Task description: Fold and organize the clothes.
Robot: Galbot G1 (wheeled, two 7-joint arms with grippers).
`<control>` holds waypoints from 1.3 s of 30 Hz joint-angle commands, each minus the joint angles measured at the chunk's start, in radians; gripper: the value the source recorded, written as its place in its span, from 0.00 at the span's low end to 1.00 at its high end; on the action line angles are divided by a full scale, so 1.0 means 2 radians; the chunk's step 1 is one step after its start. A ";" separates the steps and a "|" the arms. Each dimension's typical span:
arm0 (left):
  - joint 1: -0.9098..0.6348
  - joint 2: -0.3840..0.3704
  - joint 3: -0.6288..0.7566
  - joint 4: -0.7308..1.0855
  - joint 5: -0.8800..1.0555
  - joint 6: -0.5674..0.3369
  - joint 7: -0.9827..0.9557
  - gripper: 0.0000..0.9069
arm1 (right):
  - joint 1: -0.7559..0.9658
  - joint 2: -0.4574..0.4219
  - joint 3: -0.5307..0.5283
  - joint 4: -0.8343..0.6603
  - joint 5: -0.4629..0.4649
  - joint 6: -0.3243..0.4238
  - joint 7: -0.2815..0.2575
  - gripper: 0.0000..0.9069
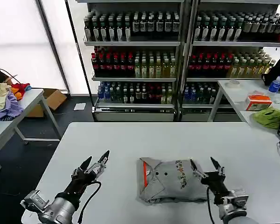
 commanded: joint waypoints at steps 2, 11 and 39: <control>0.001 0.003 -0.015 0.022 0.052 -0.022 0.034 1.00 | -0.020 -0.020 0.181 -0.031 0.077 0.071 -0.077 1.00; 0.022 0.005 -0.012 0.060 0.186 -0.119 0.080 1.00 | -0.021 0.004 0.218 -0.090 0.104 0.095 -0.132 1.00; 0.064 -0.017 -0.023 0.084 0.324 -0.250 0.169 1.00 | -0.037 0.016 0.181 -0.083 0.054 0.114 -0.118 1.00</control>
